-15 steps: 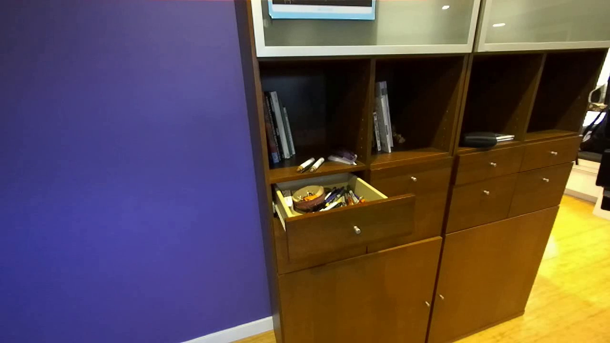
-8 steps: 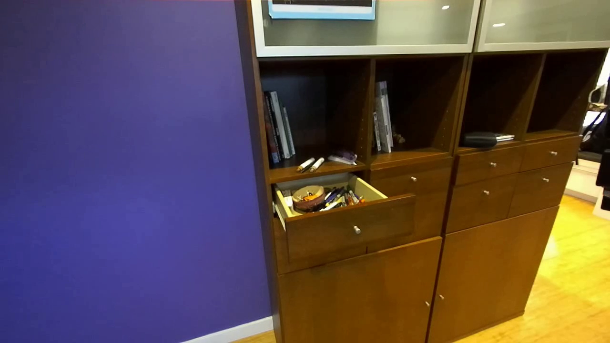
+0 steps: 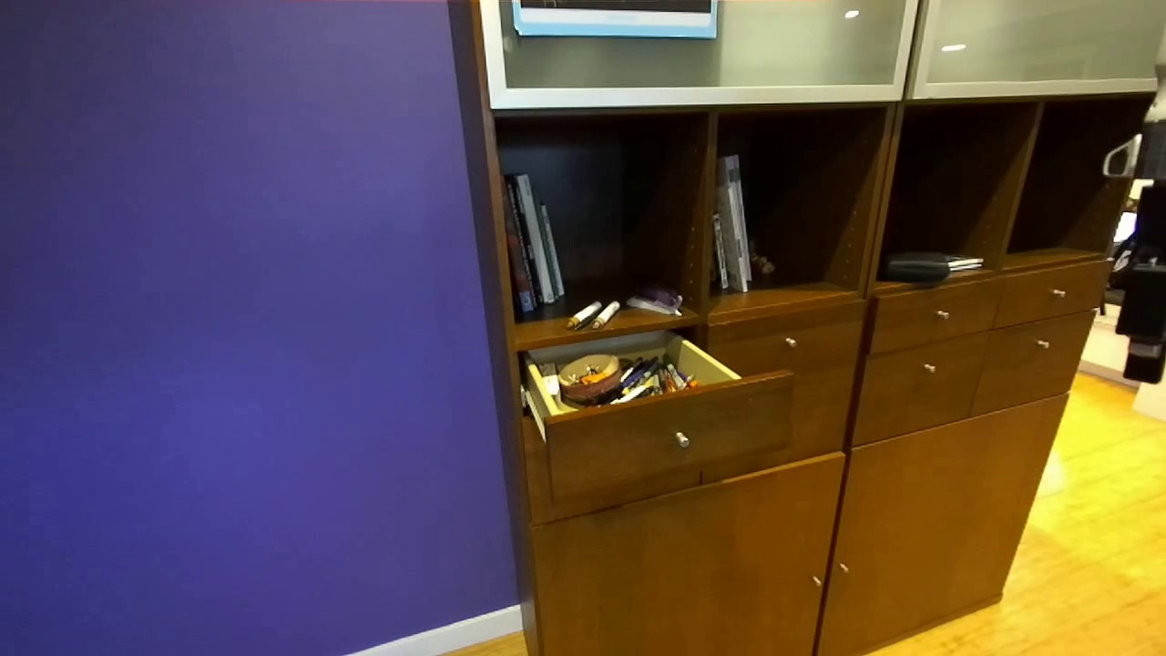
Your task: Remove the plastic bag from the shelf on the left and put it in the open drawer
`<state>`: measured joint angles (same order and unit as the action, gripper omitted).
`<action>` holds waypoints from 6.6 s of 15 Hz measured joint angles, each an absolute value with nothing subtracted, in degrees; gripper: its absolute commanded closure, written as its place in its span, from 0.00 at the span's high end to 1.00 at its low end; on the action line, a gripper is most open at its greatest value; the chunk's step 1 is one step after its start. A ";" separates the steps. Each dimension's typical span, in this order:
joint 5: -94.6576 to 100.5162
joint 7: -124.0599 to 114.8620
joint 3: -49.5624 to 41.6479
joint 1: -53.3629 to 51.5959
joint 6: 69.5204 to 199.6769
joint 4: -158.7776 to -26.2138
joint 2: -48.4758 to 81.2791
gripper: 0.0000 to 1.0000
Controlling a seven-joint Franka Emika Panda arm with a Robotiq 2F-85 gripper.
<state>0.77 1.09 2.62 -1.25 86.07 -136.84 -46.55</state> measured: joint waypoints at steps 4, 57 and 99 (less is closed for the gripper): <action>0.53 0.11 7.55 -4.25 86.53 -125.86 -37.93 1.00; 28.94 -33.85 3.86 -19.41 130.13 -78.00 22.79 1.00; 33.95 -35.83 -3.59 -23.85 121.42 -56.04 39.25 0.57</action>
<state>33.95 -35.83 -3.59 -23.85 121.42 -56.04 39.25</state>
